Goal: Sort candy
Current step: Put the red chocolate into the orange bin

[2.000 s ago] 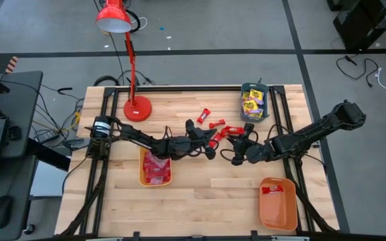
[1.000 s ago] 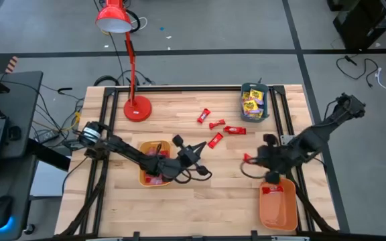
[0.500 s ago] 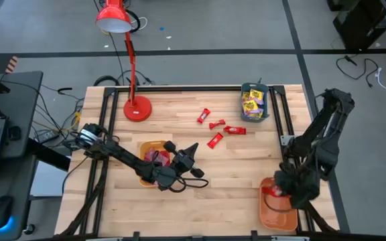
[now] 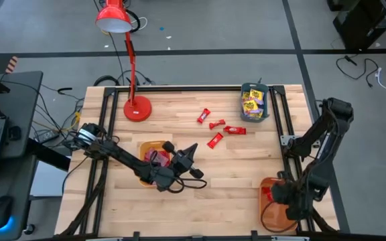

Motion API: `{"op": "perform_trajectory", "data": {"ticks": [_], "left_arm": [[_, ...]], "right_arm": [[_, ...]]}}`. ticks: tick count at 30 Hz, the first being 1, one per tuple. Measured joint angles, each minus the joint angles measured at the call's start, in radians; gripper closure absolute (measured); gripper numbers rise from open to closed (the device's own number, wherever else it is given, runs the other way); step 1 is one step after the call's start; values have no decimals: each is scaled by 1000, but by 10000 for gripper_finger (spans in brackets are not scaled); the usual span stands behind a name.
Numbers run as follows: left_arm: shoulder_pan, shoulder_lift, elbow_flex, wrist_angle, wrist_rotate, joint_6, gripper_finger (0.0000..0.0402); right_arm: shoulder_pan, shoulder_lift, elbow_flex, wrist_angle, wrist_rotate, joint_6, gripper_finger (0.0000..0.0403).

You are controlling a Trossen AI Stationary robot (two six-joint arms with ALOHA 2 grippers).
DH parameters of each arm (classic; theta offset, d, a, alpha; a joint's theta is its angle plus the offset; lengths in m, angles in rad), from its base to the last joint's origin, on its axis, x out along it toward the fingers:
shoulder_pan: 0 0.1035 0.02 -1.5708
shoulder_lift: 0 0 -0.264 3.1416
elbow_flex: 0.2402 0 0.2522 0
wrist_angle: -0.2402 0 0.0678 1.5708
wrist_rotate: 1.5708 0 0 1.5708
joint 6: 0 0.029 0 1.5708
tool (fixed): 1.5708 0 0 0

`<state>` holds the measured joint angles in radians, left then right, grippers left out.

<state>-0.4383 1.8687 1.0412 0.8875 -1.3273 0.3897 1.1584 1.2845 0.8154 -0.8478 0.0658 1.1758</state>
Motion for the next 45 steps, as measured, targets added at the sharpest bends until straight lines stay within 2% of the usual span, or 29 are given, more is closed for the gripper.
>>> {"op": "perform_trajectory", "data": {"ticks": [9, 19, 30, 38, 45], "left_arm": [[-2, 0, 0, 0, 0, 0, 401], [-2, 0, 0, -2, 0, 0, 401], [-3, 0, 0, -3, 0, 0, 401], [-3, 0, 0, -3, 0, -1, 401], [-3, 0, 0, 0, 0, 5, 401]], "right_arm": [[0, 130, 0, 42, -1, -28, 378], [0, 204, 0, 53, -3, -27, 357], [-1, 197, 0, 35, 22, 33, 327], [-1, 190, 0, 18, 9, 67, 288], [-9, 76, 1, 0, 5, 128, 277]]}}
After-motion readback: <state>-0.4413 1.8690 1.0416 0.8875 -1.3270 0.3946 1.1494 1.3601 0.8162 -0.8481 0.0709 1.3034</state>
